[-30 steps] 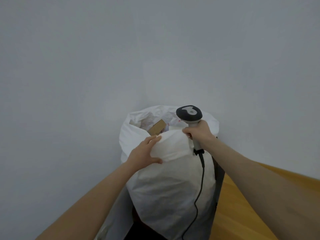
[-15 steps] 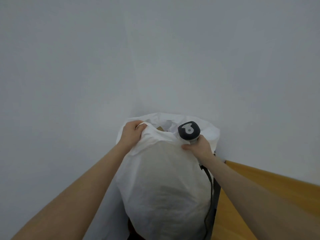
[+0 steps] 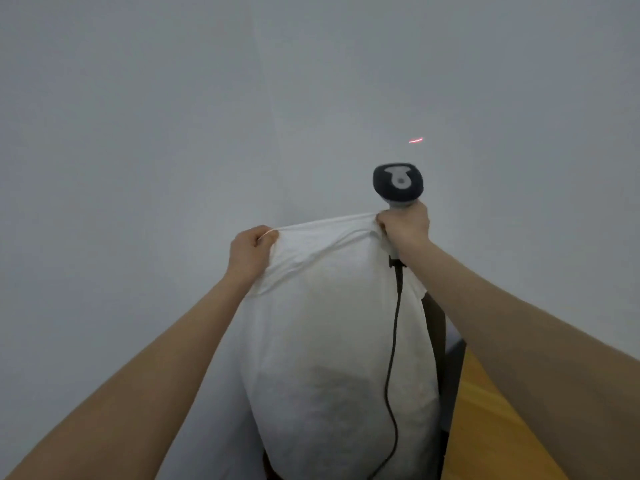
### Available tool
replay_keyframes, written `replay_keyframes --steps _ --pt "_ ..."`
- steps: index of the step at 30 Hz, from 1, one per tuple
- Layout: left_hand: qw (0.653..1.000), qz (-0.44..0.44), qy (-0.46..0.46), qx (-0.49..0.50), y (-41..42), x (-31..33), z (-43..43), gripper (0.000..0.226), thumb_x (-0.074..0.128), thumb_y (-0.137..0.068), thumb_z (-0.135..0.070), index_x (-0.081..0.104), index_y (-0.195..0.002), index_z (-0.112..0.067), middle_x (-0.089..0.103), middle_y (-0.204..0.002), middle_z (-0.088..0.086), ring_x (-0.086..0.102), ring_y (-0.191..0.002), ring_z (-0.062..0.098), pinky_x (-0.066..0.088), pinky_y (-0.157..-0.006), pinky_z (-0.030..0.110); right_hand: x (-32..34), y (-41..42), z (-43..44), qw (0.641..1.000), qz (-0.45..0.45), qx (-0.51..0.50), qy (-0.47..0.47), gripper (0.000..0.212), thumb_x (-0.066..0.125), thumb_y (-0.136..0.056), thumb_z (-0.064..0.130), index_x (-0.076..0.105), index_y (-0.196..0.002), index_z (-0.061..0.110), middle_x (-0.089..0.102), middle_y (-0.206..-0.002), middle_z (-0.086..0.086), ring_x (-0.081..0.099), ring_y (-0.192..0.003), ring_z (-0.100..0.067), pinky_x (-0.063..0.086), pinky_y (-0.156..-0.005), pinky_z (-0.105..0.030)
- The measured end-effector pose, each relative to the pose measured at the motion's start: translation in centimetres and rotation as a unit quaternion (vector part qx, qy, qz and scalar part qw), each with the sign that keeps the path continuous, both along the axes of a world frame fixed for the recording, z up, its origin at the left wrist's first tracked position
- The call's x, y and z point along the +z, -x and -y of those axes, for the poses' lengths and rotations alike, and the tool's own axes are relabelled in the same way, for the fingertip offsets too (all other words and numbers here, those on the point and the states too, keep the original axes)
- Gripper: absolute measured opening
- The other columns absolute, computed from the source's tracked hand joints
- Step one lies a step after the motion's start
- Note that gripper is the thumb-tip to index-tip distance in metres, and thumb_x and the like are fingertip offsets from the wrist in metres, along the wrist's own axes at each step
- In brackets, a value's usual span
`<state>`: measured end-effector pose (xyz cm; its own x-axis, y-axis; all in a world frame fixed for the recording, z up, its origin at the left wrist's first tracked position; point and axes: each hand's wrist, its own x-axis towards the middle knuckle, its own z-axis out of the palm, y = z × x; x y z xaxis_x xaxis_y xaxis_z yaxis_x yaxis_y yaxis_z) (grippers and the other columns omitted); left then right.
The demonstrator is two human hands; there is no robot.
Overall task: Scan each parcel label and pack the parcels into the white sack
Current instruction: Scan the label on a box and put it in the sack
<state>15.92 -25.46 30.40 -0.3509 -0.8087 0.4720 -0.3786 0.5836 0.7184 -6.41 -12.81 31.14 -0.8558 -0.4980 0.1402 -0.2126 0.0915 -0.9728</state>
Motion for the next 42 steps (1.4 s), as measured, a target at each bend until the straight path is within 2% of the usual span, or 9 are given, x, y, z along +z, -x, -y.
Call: replay_keyframes --steps 4,8,14,19,24,28,31,35,42 --pt "0.995 0.095 -0.028 -0.027 -0.7 -2.8 0.5 0.003 0.068 -0.085 -0.025 0.068 -0.089 -0.026 0.062 -0.084 -0.013 0.056 -0.085 0.012 0.038 -0.072 0.024 -1.4 -0.4 -0.6 0.996 -0.027 0.023 -0.081 0.019 0.06 -0.078 0.006 0.055 -0.095 0.01 0.06 -0.088 -0.01 0.058 -0.085 -0.027 0.051 -0.075 -0.035" --pt "0.916 0.361 -0.098 -0.143 -1.9 -7.8 -0.6 0.036 0.077 -0.076 -0.029 0.07 -0.111 -0.023 0.064 -0.109 -0.008 0.057 -0.102 0.011 0.039 -0.083 0.022 -7.2 -0.5 -3.2 0.982 0.028 0.057 -0.177 0.007 0.058 -0.076 0.003 0.053 -0.077 0.007 0.055 -0.069 -0.009 0.054 -0.067 -0.025 0.043 -0.06 -0.028" --pt "0.956 0.248 -0.042 -0.15 -0.4 -7.5 -2.7 0.012 0.072 -0.081 -0.013 0.071 -0.093 -0.013 0.065 -0.087 -0.004 0.058 -0.084 0.014 0.041 -0.072 0.021 -9.5 0.6 -5.5 0.977 0.049 0.039 -0.202 0.014 0.055 -0.072 0.004 0.048 -0.062 0.01 0.05 -0.057 -0.006 0.047 -0.053 -0.023 0.036 -0.051 -0.023" --pt "0.866 0.441 -0.018 -0.235 0.7 -11.5 -6.7 0.018 0.068 -0.082 -0.012 0.071 -0.1 -0.014 0.066 -0.107 -0.004 0.057 -0.098 0.011 0.041 -0.085 0.019 -11.1 -0.1 -7.3 0.97 0.089 0.049 -0.22 0.011 0.057 -0.071 0.004 0.05 -0.066 0.009 0.053 -0.063 -0.01 0.053 -0.065 -0.028 0.042 -0.062 -0.032" --pt "0.825 0.452 -0.173 -0.292 0.8 -10.5 -7.5 0.028 0.076 -0.073 -0.045 0.068 -0.094 -0.029 0.062 -0.097 -0.019 0.055 -0.093 0.001 0.042 -0.086 0.021 -11.6 -0.6 -8.1 0.973 0.123 0.044 -0.189 0.012 0.058 -0.071 0.007 0.051 -0.062 0.01 0.052 -0.057 -0.009 0.051 -0.059 -0.026 0.04 -0.059 -0.031" --pt "0.793 0.501 -0.189 -0.291 0.1 -10.0 -7.4 0.039 0.066 -0.082 -0.052 0.07 -0.103 -0.02 0.066 -0.104 -0.004 0.057 -0.092 0.011 0.043 -0.087 0.028 -10.7 -0.4 -8.8 0.966 0.142 0.046 -0.21 0.008 0.056 -0.068 0.003 0.054 -0.062 0.008 0.054 -0.043 -0.005 0.055 -0.052 -0.024 0.047 -0.052 -0.028" --pt "0.734 0.598 -0.169 -0.275 0.1 -10.7 -7.7 0.041 0.064 -0.084 -0.053 0.069 -0.107 -0.02 0.064 -0.097 -0.006 0.056 -0.087 0.011 0.043 -0.086 0.027 -11.2 -1.0 -9.9 0.954 0.168 0.048 -0.245 0.008 0.054 -0.068 -0.005 0.056 -0.069 0.002 0.061 -0.061 -0.014 0.064 -0.067 -0.029 0.057 -0.071 -0.037" --pt "0.84 0.468 -0.17 -0.215 2.4 -9.0 -7.8 0.045 0.058 -0.082 -0.062 0.055 -0.064 -0.021 0.051 -0.063 -0.007 0.047 -0.059 0.01 0.037 -0.06 0.023 -11.4 -1.0 -11.4 0.954 0.185 0.013 -0.236 0.013 0.053 -0.076 -0.006 0.053 -0.067 0.003 0.056 -0.06 -0.013 0.055 -0.054 -0.024 0.044 -0.053 -0.027" --pt "0.937 0.302 -0.034 -0.171 7.9 -8.5 -10.0 0.032 0.058 -0.091 -0.035 0.062 -0.118 -0.018 0.064 -0.116 -0.002 0.059 -0.105 0.015 0.049 -0.092 0.034 -11.4 -1.1 -14.7 0.935 0.341 -0.077 -0.069 0.006 0.059 -0.086 0.004 0.055 -0.081 0.002 0.059 -0.06 -0.013 0.052 -0.05 -0.022 0.044 -0.055 -0.03"
